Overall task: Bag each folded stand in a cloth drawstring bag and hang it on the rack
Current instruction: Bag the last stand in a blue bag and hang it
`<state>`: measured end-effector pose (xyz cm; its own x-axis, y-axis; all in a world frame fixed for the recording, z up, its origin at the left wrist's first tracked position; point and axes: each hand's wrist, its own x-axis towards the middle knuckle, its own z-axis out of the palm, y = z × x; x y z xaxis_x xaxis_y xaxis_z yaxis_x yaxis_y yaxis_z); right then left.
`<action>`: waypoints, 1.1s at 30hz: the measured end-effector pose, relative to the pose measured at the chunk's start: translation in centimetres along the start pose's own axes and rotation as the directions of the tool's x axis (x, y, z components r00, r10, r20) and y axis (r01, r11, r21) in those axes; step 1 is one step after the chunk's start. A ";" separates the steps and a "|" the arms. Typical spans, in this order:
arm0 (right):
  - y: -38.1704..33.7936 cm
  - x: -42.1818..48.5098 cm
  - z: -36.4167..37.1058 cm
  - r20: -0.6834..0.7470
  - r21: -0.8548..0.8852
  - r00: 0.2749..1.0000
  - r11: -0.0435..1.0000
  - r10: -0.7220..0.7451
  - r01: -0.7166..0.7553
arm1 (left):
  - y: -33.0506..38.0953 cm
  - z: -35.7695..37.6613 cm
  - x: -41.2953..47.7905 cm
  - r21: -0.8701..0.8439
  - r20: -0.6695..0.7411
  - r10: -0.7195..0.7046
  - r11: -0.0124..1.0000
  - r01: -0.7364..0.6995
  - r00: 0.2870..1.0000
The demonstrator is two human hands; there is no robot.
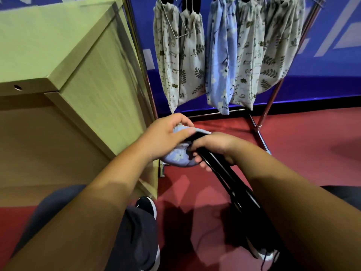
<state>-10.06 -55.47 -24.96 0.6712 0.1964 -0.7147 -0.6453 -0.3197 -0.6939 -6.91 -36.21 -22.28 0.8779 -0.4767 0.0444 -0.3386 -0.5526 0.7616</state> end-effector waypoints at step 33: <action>-0.7 0.7 -1.0 0.090 0.727 0.963 0.677 -0.255 0.111 | -0.7 0.8 0.6 -0.183 0.014 -0.164 0.969 0.164 0.986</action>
<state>-8.77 -56.06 -24.86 0.7780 0.3536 -0.5193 -0.6274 0.4797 -0.6133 -6.45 -36.68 -23.29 0.9168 -0.3890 -0.0904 -0.1223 -0.4891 0.8636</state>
